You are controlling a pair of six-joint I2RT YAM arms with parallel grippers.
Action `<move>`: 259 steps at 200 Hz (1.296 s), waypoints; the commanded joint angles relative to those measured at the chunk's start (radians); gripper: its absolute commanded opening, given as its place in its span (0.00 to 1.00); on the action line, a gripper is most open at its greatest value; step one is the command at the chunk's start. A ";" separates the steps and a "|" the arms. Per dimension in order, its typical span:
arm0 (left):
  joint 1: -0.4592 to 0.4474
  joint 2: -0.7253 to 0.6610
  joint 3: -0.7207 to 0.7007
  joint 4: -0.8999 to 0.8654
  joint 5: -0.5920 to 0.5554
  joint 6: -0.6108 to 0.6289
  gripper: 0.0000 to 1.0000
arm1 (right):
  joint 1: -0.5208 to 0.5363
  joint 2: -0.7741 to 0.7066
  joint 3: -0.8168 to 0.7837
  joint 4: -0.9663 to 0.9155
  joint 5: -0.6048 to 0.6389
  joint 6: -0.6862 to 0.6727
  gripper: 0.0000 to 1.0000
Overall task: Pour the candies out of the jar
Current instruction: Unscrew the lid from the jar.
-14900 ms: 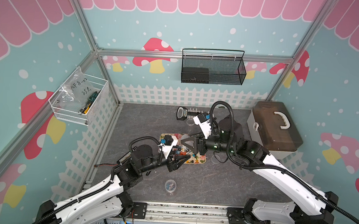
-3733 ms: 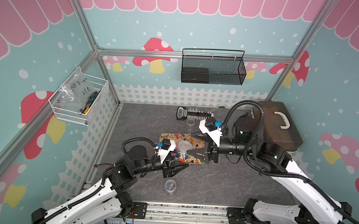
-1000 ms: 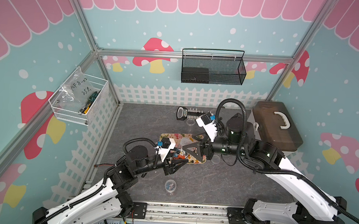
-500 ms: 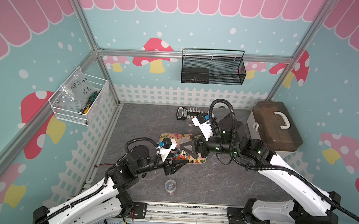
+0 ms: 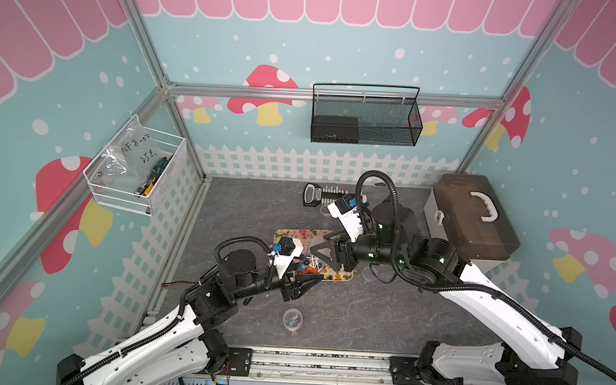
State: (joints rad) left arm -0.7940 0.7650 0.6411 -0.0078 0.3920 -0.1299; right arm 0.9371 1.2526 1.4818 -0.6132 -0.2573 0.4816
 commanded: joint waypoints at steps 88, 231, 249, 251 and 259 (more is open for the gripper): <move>0.004 0.011 0.079 -0.042 0.178 -0.016 0.59 | -0.060 -0.066 0.036 0.038 -0.361 -0.508 0.51; 0.004 -0.032 0.052 0.012 0.085 -0.022 0.59 | -0.104 -0.138 -0.002 0.087 -0.287 -0.255 0.89; 0.004 -0.023 0.049 0.011 0.081 -0.021 0.59 | -0.104 -0.139 -0.011 0.068 -0.146 -0.116 0.87; 0.003 -0.023 0.049 0.011 0.081 -0.020 0.59 | -0.104 -0.138 -0.012 0.064 -0.134 -0.099 0.86; 0.004 -0.019 0.048 0.013 0.075 -0.018 0.59 | -0.103 -0.131 -0.016 0.053 -0.110 -0.052 0.85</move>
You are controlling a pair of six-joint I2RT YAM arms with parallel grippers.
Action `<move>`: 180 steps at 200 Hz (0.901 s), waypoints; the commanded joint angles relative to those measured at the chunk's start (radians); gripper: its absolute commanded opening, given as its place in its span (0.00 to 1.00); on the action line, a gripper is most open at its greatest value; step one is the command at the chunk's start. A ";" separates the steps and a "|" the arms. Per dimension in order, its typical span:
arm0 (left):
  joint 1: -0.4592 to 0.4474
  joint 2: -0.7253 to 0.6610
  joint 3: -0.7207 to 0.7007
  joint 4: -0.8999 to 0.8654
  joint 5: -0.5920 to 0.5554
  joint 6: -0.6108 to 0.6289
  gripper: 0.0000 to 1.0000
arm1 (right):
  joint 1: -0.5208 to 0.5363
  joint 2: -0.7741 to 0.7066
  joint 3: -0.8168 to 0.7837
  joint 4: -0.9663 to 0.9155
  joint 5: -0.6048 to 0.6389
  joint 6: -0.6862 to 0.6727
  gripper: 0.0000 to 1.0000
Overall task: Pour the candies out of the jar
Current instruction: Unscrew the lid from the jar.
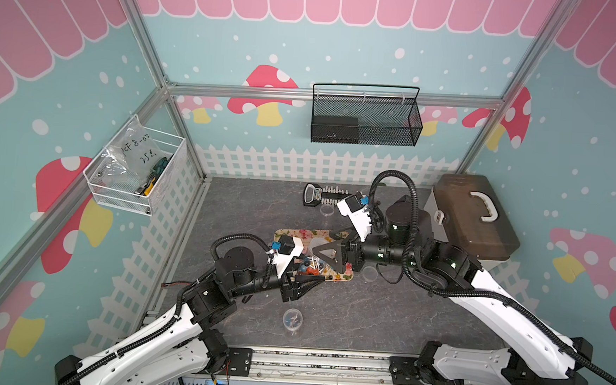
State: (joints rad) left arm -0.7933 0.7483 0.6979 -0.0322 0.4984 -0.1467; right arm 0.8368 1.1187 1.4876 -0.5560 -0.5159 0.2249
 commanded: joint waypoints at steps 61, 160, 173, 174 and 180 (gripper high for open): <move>0.002 0.017 -0.017 0.042 -0.044 0.008 0.59 | 0.069 0.051 -0.052 0.037 0.207 0.318 0.84; 0.003 0.021 -0.018 0.052 -0.040 0.005 0.59 | 0.085 0.108 -0.032 0.048 0.163 0.303 0.70; 0.003 0.025 -0.017 0.055 -0.036 0.004 0.59 | 0.085 0.108 -0.032 0.048 0.157 0.297 0.64; 0.003 0.025 -0.016 0.054 -0.036 0.004 0.59 | 0.085 0.108 -0.033 0.048 0.157 0.296 0.64; 0.003 0.026 -0.015 0.054 -0.034 0.004 0.59 | 0.085 0.108 -0.032 0.048 0.157 0.294 0.60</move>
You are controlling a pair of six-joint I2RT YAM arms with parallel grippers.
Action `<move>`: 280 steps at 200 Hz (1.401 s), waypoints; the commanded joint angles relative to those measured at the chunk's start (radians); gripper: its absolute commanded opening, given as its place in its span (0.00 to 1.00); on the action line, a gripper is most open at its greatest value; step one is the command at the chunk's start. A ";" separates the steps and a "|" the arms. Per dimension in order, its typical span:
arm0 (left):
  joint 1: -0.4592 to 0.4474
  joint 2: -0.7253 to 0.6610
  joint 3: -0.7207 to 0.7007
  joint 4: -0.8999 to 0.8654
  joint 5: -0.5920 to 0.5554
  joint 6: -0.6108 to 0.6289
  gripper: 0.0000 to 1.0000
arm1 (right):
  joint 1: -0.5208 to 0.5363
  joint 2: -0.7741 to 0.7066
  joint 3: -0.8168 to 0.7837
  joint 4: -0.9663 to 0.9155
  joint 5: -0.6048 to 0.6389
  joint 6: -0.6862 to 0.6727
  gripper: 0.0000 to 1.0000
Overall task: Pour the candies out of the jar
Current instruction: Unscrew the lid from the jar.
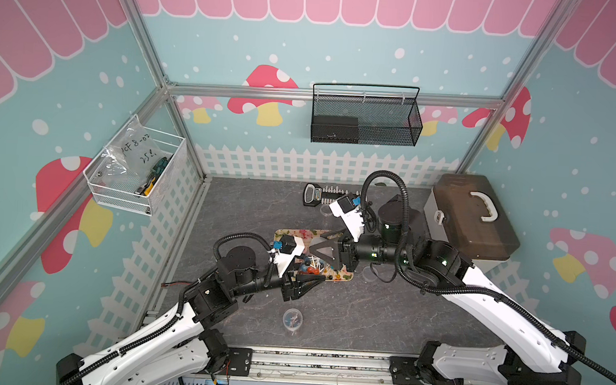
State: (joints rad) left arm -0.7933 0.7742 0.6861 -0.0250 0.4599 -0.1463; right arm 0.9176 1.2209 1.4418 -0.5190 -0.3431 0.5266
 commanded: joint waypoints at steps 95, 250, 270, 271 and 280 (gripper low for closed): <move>0.003 -0.005 0.024 0.009 0.054 0.008 0.59 | -0.053 -0.045 0.061 0.048 -0.242 -0.450 0.49; 0.003 -0.051 -0.002 -0.003 -0.001 0.015 0.59 | -0.113 -0.082 0.040 0.039 -0.197 -0.254 0.85; 0.003 -0.068 -0.016 -0.009 -0.031 0.022 0.59 | -0.104 -0.102 0.016 0.015 -0.032 -0.107 0.84; 0.003 -0.069 -0.016 -0.010 -0.032 0.023 0.59 | -0.103 -0.104 0.014 0.013 -0.027 -0.102 0.84; 0.004 -0.070 -0.017 -0.018 -0.042 0.029 0.59 | -0.099 -0.111 0.000 0.000 0.023 -0.047 0.84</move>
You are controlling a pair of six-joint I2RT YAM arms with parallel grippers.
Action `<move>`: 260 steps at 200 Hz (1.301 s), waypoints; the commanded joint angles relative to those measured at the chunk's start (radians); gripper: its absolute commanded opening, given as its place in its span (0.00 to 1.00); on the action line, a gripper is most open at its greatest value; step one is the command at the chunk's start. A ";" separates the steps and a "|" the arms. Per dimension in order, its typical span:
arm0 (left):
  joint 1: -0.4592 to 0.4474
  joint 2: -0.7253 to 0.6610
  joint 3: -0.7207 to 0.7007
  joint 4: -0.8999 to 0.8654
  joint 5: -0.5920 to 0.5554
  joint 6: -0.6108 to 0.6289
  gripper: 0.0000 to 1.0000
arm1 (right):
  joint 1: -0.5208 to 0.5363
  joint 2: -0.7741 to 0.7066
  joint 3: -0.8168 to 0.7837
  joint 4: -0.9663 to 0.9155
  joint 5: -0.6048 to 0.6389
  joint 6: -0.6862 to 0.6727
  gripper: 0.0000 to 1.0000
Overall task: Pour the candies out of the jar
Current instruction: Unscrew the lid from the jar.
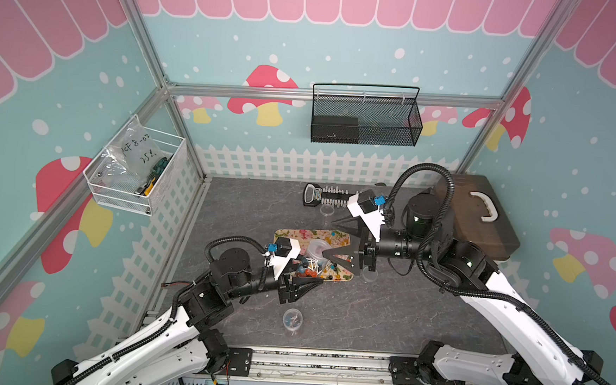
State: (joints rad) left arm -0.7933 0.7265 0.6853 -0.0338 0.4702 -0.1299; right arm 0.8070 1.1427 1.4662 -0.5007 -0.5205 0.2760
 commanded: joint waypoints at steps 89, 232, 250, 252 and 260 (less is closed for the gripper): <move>0.003 -0.003 -0.013 -0.026 -0.083 0.037 0.59 | 0.150 0.038 -0.007 -0.075 0.333 0.328 0.84; 0.003 0.002 -0.011 -0.028 -0.052 0.035 0.59 | 0.166 0.080 0.023 -0.081 0.307 0.240 0.48; 0.003 0.003 -0.004 -0.040 -0.026 0.033 0.59 | 0.166 0.081 0.047 -0.096 0.303 0.173 0.46; 0.003 0.003 -0.003 -0.040 -0.024 0.033 0.59 | 0.166 0.083 0.051 -0.099 0.301 0.163 0.46; 0.003 0.002 0.002 -0.047 -0.010 0.031 0.59 | 0.162 0.084 0.069 -0.112 0.298 0.119 0.46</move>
State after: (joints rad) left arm -0.7925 0.7387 0.6765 -0.0788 0.4007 -0.1081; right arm 0.9718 1.2301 1.4731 -0.5770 -0.2359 0.5140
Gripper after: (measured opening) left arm 0.592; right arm 0.498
